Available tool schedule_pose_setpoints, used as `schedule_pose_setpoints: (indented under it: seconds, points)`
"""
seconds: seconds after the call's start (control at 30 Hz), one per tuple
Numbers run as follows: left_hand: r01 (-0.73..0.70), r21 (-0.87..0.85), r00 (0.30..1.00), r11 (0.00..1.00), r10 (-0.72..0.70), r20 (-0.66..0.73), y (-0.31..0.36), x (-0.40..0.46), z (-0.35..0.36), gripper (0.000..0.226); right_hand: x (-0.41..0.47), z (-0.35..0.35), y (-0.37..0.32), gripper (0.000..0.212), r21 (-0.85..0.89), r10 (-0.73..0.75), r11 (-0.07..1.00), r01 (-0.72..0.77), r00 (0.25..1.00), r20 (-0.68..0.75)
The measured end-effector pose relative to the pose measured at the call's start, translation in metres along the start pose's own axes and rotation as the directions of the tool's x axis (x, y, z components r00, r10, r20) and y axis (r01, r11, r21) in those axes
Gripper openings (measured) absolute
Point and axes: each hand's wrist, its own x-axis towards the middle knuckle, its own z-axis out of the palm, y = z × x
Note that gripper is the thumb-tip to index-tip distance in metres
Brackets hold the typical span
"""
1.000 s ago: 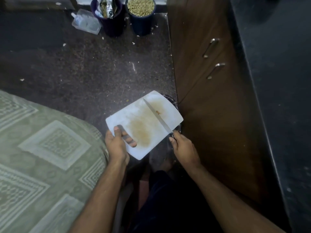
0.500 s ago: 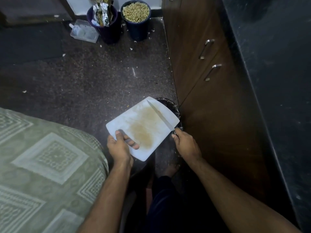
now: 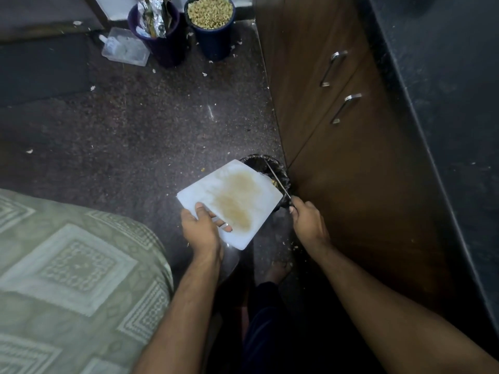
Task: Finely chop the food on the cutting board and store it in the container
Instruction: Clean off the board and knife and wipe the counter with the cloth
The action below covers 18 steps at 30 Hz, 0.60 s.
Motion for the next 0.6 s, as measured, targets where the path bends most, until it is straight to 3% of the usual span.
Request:
schedule_pose_setpoints:
  seconds: [0.23,0.37,0.6]
  points:
    - [0.041,-0.020,0.999,0.999,-0.041,0.000,0.011,-0.006,-0.006,0.020,-0.039,-0.006,-0.019,0.038,0.163,-0.177,0.972,0.171,0.984,0.026]
    - [0.046,-0.036,0.999,0.998,-0.046,0.002,0.018,-0.010,-0.013,0.021,-0.070,-0.006,-0.028,0.039,0.166,-0.309,0.941,0.296,0.949,0.057]
    - [0.007,-0.023,0.999,1.000,-0.008,-0.049,0.026,-0.019,-0.029,0.025,-0.079,-0.004,-0.031,0.039,0.147,-0.331,0.936,0.319,0.942,0.060]
